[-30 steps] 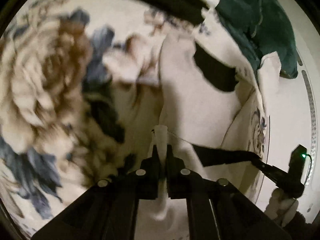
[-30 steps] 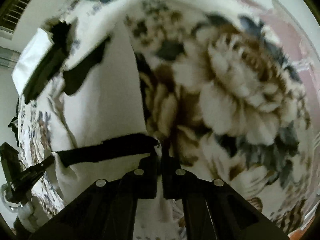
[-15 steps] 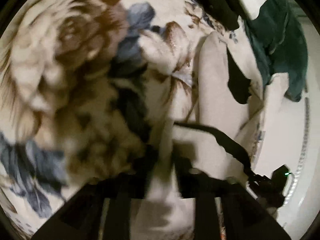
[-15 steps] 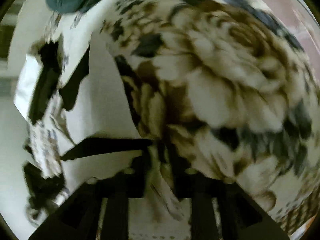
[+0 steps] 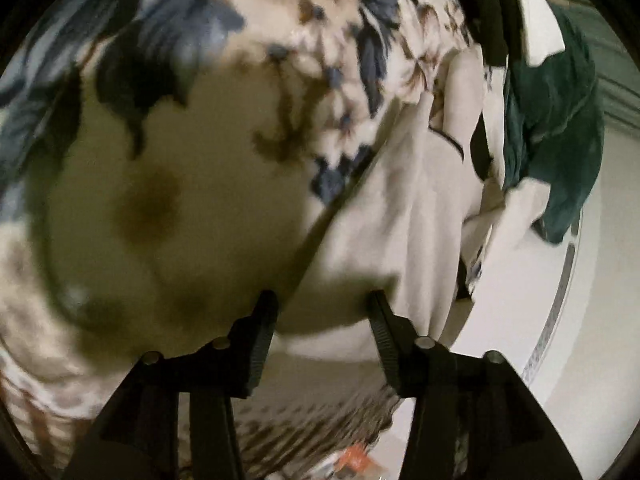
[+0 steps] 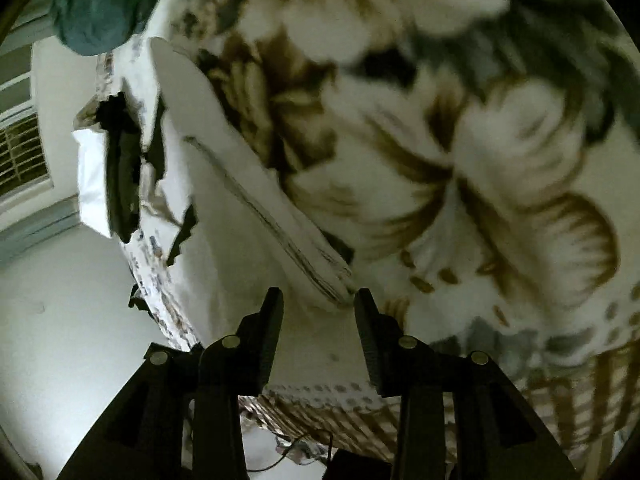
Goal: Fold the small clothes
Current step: 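Fold the side edge inward with the left tool while the right tool holds the top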
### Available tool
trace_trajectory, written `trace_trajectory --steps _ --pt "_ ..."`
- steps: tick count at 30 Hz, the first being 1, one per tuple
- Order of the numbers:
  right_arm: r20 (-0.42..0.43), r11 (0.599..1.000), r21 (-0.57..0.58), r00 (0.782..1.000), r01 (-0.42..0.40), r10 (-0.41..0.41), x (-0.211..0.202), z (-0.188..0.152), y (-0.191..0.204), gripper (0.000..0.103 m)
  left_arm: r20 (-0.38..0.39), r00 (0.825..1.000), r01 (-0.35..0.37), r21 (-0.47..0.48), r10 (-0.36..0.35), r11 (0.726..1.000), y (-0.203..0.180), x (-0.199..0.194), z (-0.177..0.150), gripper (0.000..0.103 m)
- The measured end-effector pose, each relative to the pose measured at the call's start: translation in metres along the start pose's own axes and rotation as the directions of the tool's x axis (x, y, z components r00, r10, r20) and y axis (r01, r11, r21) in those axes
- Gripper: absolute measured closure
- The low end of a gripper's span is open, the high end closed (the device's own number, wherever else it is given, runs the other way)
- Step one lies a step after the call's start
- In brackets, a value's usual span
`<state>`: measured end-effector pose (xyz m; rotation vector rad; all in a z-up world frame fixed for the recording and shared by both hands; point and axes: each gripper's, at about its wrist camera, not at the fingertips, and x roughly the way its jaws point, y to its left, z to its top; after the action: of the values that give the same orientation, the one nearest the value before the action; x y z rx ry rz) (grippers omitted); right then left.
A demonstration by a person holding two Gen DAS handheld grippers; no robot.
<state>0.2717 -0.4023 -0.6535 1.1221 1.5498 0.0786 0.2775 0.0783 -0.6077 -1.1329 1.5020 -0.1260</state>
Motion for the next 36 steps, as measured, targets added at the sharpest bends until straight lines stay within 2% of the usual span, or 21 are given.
trace_trajectory --steps 1,2,5,9,13,16,19,20,21,22,23,25,29,31,33,34,36 --pt "0.014 1.000 0.006 1.000 0.003 -0.003 0.004 -0.002 -0.001 0.067 0.022 1.000 -0.008 -0.002 0.008 1.000 -0.002 0.000 0.000 0.084" --pt "0.036 1.000 0.003 0.999 0.025 -0.025 0.005 -0.005 0.000 0.091 0.030 0.999 -0.030 0.001 0.030 1.000 -0.005 0.001 0.000 0.091" --pt "0.119 0.993 -0.004 0.986 0.118 -0.116 -0.002 -0.009 0.008 0.101 0.066 0.993 -0.100 0.040 0.097 0.994 -0.020 -0.002 0.000 0.092" --pt "0.232 0.968 0.001 0.941 0.252 -0.246 -0.026 -0.006 0.019 0.102 0.106 0.980 -0.178 0.088 0.168 0.980 -0.032 -0.012 0.004 0.099" --pt "0.232 0.935 -0.049 0.915 0.350 -0.330 -0.020 -0.001 0.031 0.102 0.123 0.965 -0.244 0.087 0.232 0.966 -0.020 -0.024 0.015 0.100" --pt "0.199 0.916 -0.122 0.913 0.383 -0.355 -0.008 0.003 0.043 0.101 0.121 0.969 -0.232 0.123 0.217 0.965 -0.018 -0.034 0.020 0.100" --pt "0.194 0.903 -0.171 0.912 0.394 -0.361 -0.009 0.007 0.059 0.099 0.098 0.975 -0.216 0.174 0.201 0.961 -0.029 -0.035 0.024 0.096" --pt "0.193 0.898 -0.177 0.909 0.403 -0.370 -0.012 0.007 0.063 0.097 0.092 0.973 -0.225 0.188 0.211 0.956 -0.034 -0.032 0.025 0.091" --pt "0.197 0.895 -0.190 0.909 0.403 -0.367 -0.016 0.007 0.069 0.096 0.093 0.971 -0.237 0.205 0.222 0.950 -0.039 -0.030 0.026 0.073" --pt "0.209 0.893 -0.206 0.910 0.399 -0.358 -0.020 0.006 0.075 0.088 0.103 0.967 -0.251 0.229 0.233 0.941 -0.046 -0.028 0.027 0.049" --pt "0.232 0.887 -0.233 0.908 0.400 -0.348 -0.027 0.005 0.082 0.073 0.112 0.966 -0.254 0.250 0.233 0.934 -0.052 -0.026 0.028 0.041" --pt "0.289 0.846 -0.333 0.899 0.416 -0.329 -0.033 0.000 0.109 0.059 0.128 0.967 -0.248 0.284 0.220 0.926 -0.065 -0.021 0.032 0.038" --pt "0.328 0.715 -0.517 0.880 0.471 -0.343 -0.011 -0.004 0.158 0.059 0.141 0.964 -0.259 0.331 0.224 0.908 -0.080 -0.010 0.044 0.038" --pt "0.305 0.682 -0.555 0.879 0.476 -0.366 0.011 0.001 0.169 0.059 0.150 0.957 -0.285 0.356 0.247 0.890 -0.089 0.000 0.051 0.038" --pt "0.274 0.653 -0.572 0.866 0.496 -0.418 0.035 0.010 0.169 0.059 0.155 0.949 -0.314 0.376 0.275 0.871 -0.094 0.007 0.056 0.038" --pt "0.253 0.637 -0.584 0.859 0.502 -0.446 0.048 0.013 0.168 0.060 0.155 0.945 -0.327 0.386 0.288 0.863 -0.096 0.011 0.057 0.038" --pt "0.294 0.593 -0.587 0.828 0.551 -0.477 0.060 0.013 0.167 0.086 0.157 0.937 -0.349 0.404 0.312 0.846 -0.099 0.014 0.059 0.038"
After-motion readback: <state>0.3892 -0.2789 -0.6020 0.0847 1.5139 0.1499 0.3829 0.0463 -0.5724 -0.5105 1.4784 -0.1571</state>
